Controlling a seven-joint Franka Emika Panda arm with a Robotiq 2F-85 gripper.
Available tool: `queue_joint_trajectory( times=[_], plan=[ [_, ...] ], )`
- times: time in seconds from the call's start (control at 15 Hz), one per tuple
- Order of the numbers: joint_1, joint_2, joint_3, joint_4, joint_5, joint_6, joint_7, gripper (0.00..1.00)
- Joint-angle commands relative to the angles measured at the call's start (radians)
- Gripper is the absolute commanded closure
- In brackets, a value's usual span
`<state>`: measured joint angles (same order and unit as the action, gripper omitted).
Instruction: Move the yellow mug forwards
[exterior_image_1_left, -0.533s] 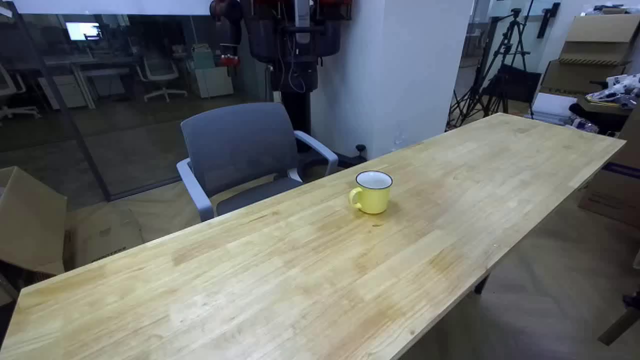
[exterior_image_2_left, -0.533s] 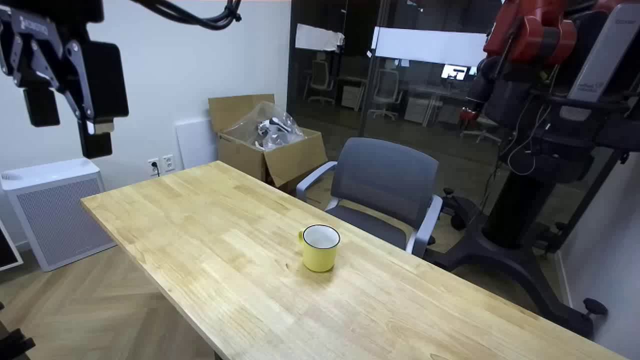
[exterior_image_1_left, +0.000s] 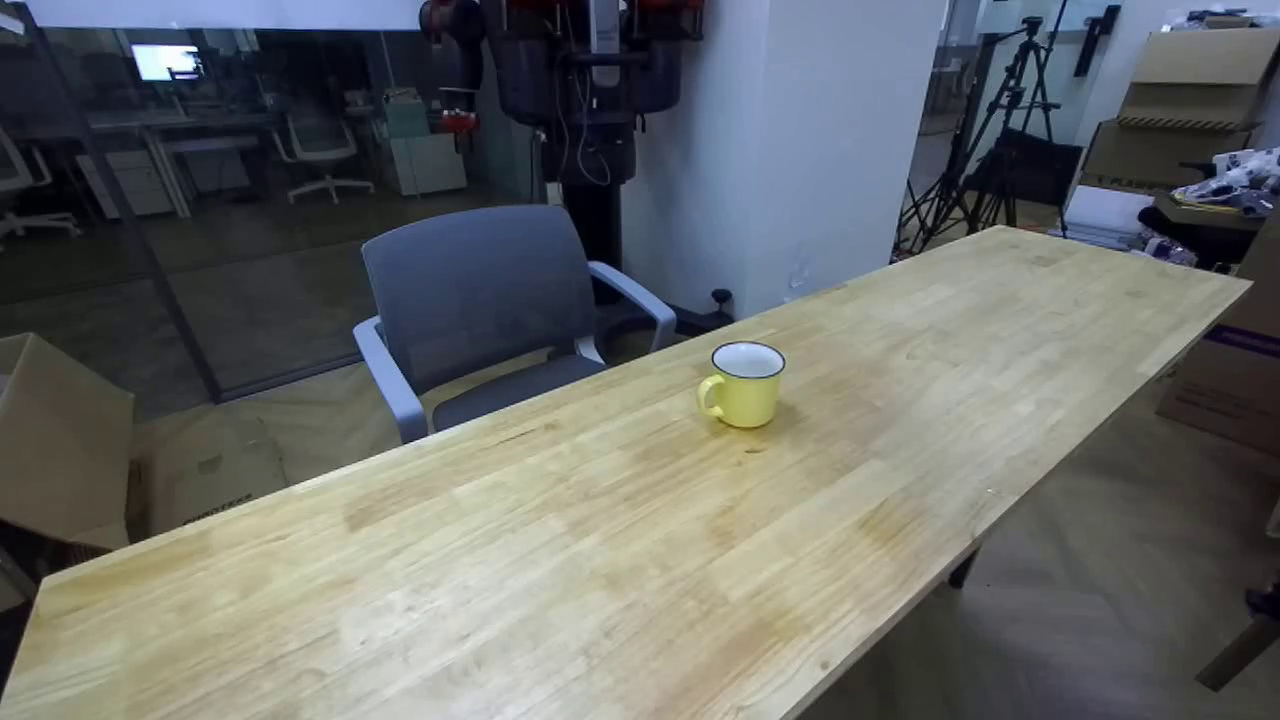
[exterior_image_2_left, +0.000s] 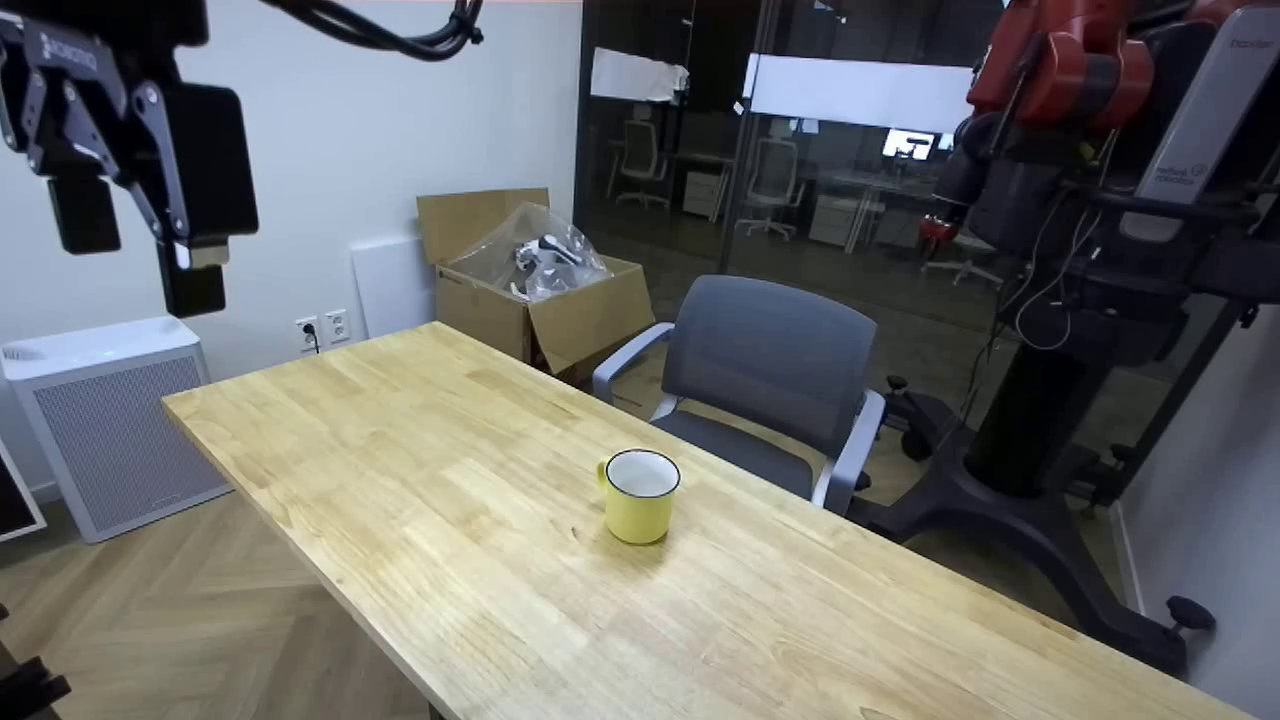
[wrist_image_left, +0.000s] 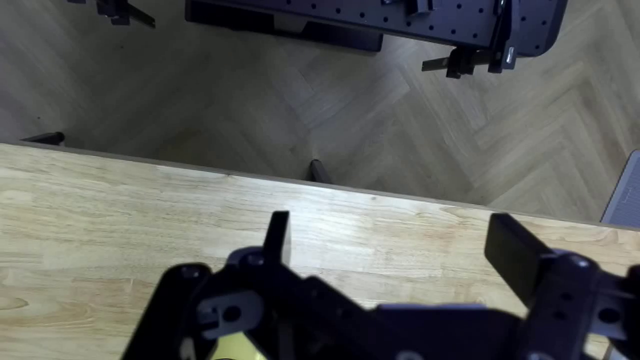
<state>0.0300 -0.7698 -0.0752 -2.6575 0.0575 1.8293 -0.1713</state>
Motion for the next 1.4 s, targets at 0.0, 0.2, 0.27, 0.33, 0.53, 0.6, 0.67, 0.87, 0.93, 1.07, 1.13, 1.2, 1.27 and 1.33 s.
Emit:
queue_joint_trajectory(
  times=[0.0,0.2,0.27,0.33,0.53,0.6,0.67,0.87,0.93,1.07,1.13,1.2,1.27,1.33],
  plan=[
    [-0.002,0.001,0.002,0.002,0.001,-0.002,-0.001,0.00],
    [-0.002,0.001,0.002,0.002,0.001,-0.002,-0.001,0.00],
    [-0.002,0.001,0.002,0.002,0.001,-0.002,-0.001,0.00],
    [-0.002,0.001,0.002,0.002,0.001,-0.002,-0.001,0.00],
    [-0.009,0.021,0.009,-0.001,-0.010,0.069,0.007,0.00],
    [-0.011,0.046,0.002,0.008,-0.011,0.102,0.001,0.00],
    [-0.022,0.086,-0.003,0.020,-0.023,0.160,0.000,0.00],
    [-0.078,0.229,-0.004,0.052,-0.085,0.399,0.034,0.00],
    [-0.105,0.284,0.006,0.068,-0.106,0.456,0.073,0.00],
    [-0.086,0.205,-0.007,0.012,-0.086,0.437,0.023,0.00],
    [-0.096,0.243,-0.008,0.023,-0.089,0.459,0.024,0.00],
    [-0.100,0.268,-0.008,0.033,-0.090,0.468,0.024,0.00],
    [-0.100,0.281,-0.008,0.042,-0.091,0.469,0.026,0.00],
    [-0.100,0.285,-0.006,0.047,-0.091,0.469,0.029,0.00]
  ],
)
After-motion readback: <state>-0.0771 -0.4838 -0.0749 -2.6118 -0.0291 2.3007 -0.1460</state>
